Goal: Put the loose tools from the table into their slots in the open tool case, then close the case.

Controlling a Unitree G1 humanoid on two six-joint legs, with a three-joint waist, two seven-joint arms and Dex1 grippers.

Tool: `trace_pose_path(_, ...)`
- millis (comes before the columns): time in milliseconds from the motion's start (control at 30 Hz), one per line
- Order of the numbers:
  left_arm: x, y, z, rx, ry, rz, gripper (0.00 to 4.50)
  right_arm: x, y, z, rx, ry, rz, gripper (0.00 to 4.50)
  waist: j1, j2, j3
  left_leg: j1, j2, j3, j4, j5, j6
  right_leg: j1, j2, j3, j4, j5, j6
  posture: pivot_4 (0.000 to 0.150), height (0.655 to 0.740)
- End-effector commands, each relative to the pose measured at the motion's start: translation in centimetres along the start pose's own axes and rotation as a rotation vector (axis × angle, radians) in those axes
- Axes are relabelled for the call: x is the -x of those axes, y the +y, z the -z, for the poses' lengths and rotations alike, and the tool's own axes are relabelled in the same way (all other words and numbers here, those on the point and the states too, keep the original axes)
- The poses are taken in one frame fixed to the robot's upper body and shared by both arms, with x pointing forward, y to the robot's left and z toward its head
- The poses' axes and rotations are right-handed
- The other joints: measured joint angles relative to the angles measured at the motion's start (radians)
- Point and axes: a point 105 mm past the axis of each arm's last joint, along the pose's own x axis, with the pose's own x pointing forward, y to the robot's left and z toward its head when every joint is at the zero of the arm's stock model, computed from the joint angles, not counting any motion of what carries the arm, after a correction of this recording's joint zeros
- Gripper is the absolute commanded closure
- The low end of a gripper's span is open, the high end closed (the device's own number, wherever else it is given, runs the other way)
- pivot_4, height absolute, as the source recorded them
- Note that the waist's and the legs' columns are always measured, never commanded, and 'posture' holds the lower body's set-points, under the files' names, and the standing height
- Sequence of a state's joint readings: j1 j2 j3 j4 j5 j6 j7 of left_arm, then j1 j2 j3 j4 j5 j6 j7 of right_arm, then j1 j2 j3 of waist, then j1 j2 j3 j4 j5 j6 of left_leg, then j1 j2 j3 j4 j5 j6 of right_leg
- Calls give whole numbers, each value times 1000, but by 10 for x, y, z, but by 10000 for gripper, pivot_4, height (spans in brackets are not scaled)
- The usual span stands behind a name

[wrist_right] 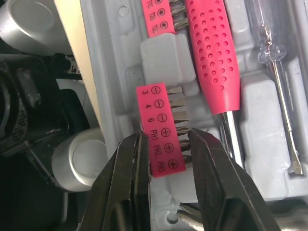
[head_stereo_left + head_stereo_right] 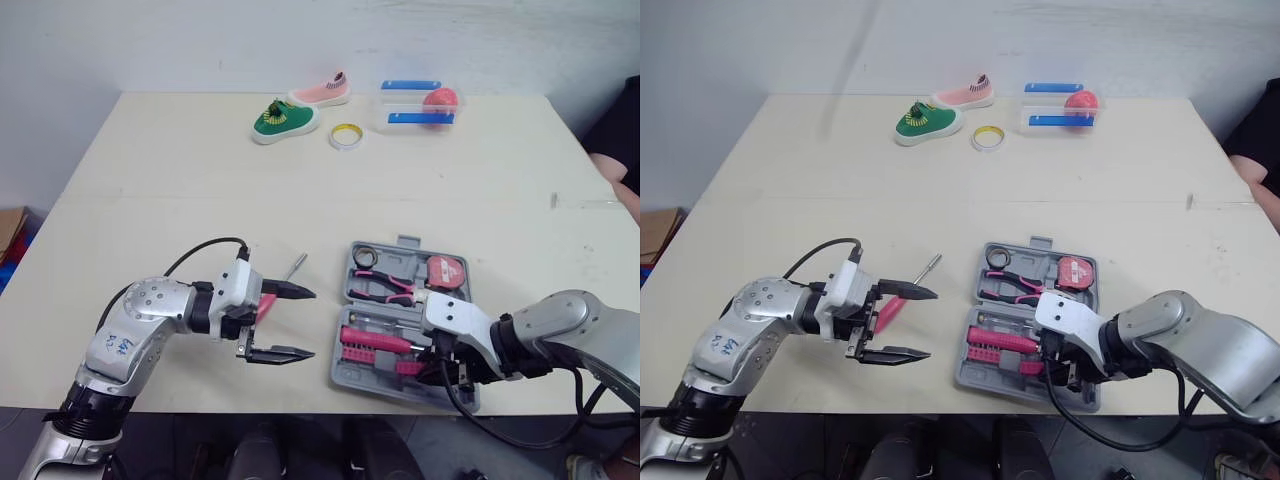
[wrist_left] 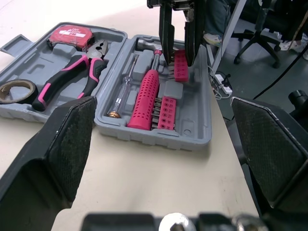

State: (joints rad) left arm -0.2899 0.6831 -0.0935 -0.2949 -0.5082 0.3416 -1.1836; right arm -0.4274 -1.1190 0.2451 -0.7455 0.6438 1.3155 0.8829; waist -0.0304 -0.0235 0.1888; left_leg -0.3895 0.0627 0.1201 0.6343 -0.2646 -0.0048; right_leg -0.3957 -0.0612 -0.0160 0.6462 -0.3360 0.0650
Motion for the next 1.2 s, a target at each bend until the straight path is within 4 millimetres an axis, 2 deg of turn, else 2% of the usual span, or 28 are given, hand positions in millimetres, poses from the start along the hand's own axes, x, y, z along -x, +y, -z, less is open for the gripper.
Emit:
trace_pose_path(33,6,1,1,-19,2,-9,0,-1,-1,-5,37,6,35,36802,0,0,0,0,0,0,0,0,0,0,0,0,0,0,0,1500,7400)
trace_pose_path(267,9,2,4,-21,3,-9,0,-1,-3,-6,56,26,43,36802,0,0,0,0,0,0,0,0,0,0,0,0,0,0,0,1500,7400)
trace_pose_path(500,13,2,6,-23,4,-9,0,-6,6,-9,28,2,2,36802,-1,0,0,0,0,0,0,0,0,0,0,0,0,0,0,1500,7400)
trace_pose_path(900,14,2,9,-28,5,-7,0,-14,3,-1,-4,-1,43,36802,-1,-4,-3,0,1,0,-1,0,0,0,0,-1,0,0,-1,1500,7400)
trace_pose_path(967,15,2,9,-28,5,-6,0,-13,6,1,-12,-11,17,26205,-1,-5,-3,0,1,0,-1,0,0,0,0,-1,0,0,-1,1500,7400)
trace_pose_path(1033,15,2,9,-28,4,-6,0,-11,7,1,-25,-32,3,18099,-1,-5,-3,0,1,0,-2,0,0,0,0,-1,0,0,-1,1500,7400)
trace_pose_path(1100,15,1,10,-26,6,-6,0,2,6,5,-58,-52,-20,8003,0,-5,-3,0,1,0,-2,-1,0,0,0,-1,0,0,-1,1500,7400)
trace_pose_path(1200,17,1,11,-19,10,-6,0,30,5,13,-97,-66,-57,8003,3,-4,-3,0,0,0,-1,-1,1,0,-1,-1,-1,0,-1,1500,7400)
